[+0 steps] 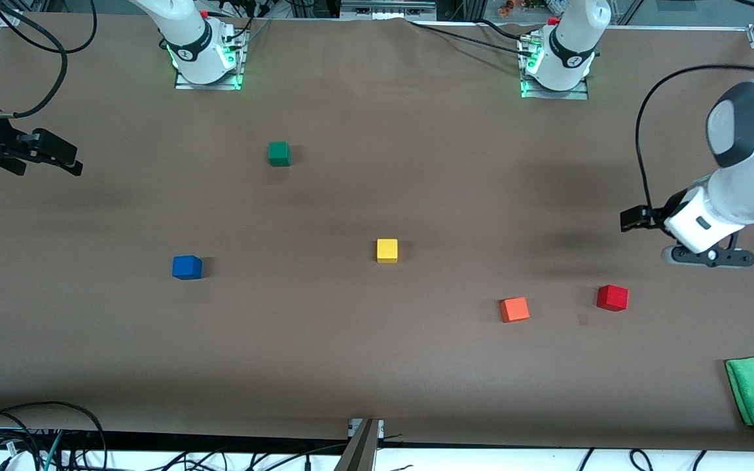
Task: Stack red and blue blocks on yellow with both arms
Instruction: 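Move the left gripper over the red cube and lower it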
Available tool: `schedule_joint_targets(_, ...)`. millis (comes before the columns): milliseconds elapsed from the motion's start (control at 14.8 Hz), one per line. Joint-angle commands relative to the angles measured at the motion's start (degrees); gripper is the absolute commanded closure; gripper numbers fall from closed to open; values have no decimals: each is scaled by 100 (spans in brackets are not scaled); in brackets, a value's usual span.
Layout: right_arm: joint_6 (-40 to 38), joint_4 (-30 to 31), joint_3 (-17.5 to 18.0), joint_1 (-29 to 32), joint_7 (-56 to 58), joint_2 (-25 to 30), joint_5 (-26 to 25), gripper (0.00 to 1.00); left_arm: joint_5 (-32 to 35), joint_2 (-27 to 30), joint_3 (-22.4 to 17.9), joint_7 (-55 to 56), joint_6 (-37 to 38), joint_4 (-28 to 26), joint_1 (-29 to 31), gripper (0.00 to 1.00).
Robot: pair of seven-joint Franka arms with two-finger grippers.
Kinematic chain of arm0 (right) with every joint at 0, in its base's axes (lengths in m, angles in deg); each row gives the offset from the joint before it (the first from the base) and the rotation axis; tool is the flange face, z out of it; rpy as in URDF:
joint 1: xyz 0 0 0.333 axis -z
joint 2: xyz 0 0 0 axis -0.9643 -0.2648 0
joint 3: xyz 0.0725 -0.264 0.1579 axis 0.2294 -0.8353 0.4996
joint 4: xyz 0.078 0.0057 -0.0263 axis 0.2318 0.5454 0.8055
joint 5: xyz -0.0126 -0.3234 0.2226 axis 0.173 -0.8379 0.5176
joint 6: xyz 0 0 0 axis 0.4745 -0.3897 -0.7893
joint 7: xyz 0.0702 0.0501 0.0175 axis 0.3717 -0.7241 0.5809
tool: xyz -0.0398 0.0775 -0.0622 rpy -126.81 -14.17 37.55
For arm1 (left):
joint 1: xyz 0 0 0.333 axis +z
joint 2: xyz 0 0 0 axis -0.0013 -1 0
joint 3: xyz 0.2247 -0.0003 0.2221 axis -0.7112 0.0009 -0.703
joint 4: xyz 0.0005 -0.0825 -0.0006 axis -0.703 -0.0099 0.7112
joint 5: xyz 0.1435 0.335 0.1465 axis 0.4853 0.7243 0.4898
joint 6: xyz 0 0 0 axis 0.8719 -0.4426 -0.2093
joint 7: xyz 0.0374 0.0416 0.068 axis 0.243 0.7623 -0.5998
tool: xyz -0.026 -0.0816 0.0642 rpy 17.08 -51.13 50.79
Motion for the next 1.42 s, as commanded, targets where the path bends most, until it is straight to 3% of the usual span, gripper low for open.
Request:
schedule_joint_targets(0,-69,-121,20,14,92,-25,49,0,95,-316,-141,-336,-487,-13,-5,0)
schedule_joint_targets(474,-77,-121,21,14,92,-25,58,0,25,-1266,-353,-716,-1955,-22,4,0)
schedule_joint_targets(949,-78,-121,3,14,92,-25,58,0,16,-1671,-353,-672,-2659,-22,4,0)
schedule_joint_targets(1355,-78,-121,3,14,92,-25,58,0,16,-1715,-353,-724,-2695,-22,57,0)
